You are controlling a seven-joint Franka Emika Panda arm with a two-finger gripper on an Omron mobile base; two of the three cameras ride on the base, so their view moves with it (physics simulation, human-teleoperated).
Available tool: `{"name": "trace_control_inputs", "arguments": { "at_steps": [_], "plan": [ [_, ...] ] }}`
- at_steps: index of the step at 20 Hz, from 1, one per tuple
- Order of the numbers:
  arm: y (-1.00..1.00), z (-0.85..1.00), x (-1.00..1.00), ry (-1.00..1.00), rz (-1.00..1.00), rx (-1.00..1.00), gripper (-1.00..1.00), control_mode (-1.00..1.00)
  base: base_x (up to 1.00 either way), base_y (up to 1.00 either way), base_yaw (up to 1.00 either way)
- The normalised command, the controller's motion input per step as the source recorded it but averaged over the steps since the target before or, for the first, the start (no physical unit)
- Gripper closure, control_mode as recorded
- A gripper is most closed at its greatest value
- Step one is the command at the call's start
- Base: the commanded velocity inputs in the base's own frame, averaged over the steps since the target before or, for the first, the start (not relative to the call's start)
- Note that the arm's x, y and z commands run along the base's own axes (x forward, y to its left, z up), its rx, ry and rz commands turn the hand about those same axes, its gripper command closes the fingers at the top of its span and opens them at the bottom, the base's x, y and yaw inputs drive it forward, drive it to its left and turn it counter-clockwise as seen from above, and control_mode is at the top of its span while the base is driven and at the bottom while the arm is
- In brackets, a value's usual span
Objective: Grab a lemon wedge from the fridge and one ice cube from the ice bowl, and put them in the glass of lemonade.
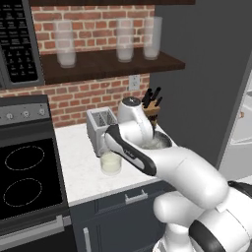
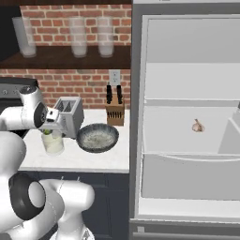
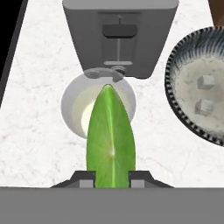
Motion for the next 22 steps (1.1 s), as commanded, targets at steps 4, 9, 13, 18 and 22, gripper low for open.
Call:
{"name": "trace_control_inputs", "arguments": {
  "at_steps": [4, 9, 13, 18, 22],
  "plan": [
    [0.06, -0.42, 0.0, -0.01, 0.0, 0.04, 1.0, -1.0, 0.0, 0.0, 0.0],
    [0.17, 0.01, 0.27, 0.0, 0.0, 0.01, 1.0, -1.0, 0.0, 0.0, 0.0],
    [0.15, 0.04, 0.46, 0.03, 0.0, 0.0, 1.0, -1.0, 0.0, 0.0, 0.0],
    [0.01, 0.0, 0.28, 0.0, 0.0, 0.0, 1.0, -1.0, 0.0, 0.0, 0.0],
    [0.02, -0.15, 0.07, 0.0, 0.0, 0.0, 1.0, -1.0, 0.0, 0.0, 0.0]
  ]
}}
